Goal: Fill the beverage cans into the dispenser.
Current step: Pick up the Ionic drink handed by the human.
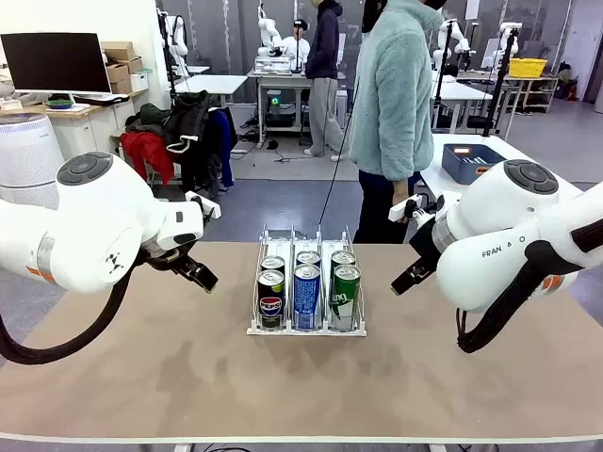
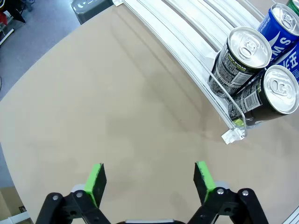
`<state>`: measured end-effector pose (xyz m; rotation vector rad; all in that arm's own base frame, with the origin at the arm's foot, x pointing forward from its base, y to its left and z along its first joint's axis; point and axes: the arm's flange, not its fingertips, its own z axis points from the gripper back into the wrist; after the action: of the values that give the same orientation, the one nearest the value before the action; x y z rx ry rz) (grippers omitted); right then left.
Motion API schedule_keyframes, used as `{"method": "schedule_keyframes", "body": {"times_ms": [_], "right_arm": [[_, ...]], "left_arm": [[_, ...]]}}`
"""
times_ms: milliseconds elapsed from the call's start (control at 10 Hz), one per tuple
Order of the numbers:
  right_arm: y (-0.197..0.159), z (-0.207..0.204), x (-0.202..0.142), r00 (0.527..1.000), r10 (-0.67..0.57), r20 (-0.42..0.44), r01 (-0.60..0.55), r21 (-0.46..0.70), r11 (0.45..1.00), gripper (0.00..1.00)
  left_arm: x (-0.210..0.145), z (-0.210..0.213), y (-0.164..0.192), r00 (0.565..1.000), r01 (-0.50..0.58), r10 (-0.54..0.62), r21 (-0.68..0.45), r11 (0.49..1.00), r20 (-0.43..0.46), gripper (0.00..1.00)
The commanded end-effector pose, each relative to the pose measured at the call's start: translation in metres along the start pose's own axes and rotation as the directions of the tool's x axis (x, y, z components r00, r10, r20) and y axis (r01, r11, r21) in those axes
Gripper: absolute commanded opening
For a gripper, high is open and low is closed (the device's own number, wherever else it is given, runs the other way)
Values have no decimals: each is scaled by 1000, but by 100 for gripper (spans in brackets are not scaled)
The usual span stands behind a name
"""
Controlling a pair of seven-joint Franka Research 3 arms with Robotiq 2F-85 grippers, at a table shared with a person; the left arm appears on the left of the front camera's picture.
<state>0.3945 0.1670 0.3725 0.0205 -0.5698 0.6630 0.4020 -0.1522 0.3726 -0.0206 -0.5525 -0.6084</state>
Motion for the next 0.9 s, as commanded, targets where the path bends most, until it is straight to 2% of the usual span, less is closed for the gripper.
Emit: {"method": "schedule_keyframes", "body": {"times_ms": [0,400,500,600,800], "right_arm": [[0,0,0,1000,-1,0,1,0,1000,100],[0,0,0,1000,0,0,0,0,1000,100],[-5,14,2,998,52,-43,-46,127,991,100],[-15,25,7,996,62,-60,-51,175,983,100],[-6,37,13,993,62,-98,-36,242,969,100]], "left_arm": [[0,0,1,1000,-2,2,1,1000,0,100],[0,0,0,1000,0,0,0,1000,0,100],[10,6,-18,1000,-7,7,-32,999,2,100],[18,13,-21,1000,24,-22,-91,996,14,100],[18,48,-7,996,87,-80,-246,965,37,100]]}}
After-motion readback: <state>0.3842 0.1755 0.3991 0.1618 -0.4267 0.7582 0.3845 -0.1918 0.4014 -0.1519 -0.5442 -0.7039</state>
